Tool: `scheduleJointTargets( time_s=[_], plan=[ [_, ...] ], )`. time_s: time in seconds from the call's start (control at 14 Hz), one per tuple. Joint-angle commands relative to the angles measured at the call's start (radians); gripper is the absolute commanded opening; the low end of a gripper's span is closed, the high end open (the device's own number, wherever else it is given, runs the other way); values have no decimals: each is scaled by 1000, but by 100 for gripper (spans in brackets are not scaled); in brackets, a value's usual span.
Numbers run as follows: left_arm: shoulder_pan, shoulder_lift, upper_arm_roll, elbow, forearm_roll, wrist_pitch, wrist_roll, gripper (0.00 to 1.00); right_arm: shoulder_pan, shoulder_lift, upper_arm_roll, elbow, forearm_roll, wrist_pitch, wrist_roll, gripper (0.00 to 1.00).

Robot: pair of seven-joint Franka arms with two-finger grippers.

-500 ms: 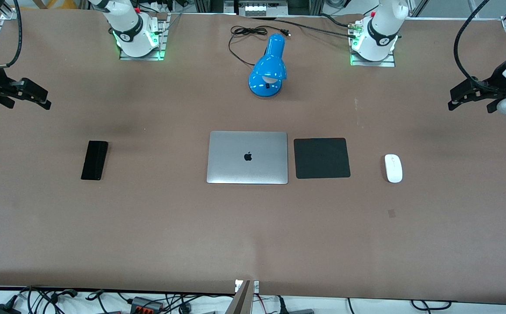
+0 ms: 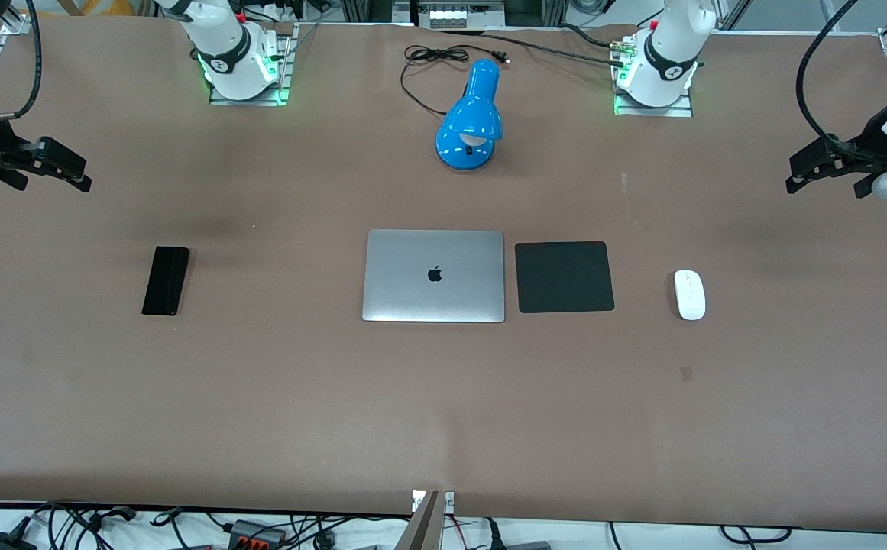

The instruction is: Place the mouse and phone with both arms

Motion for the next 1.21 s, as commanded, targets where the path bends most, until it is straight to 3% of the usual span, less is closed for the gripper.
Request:
scheduleJointTargets(
  time_s=[0.0,0.29,0.5,0.79,1.14],
  plan=[
    [4,50,2,50,-9,-80,2,100,3,40,5,-6,0,-1,-16,100],
    [57,228,12,87,-14,-103,11,100,6,162,7,9,-2,25,-12,100],
    [64,372,5,98,-4,-42,13,100,17,209,7,-31,-11,139,-10,100],
    [57,412,-6,-96,-3,287,3,100,-9,250,-1,-135,-18,272,-12,100],
    [36,447,-24,-357,11,759,14,100,-63,403,-1,-138,-58,428,-10,100]
  ],
)
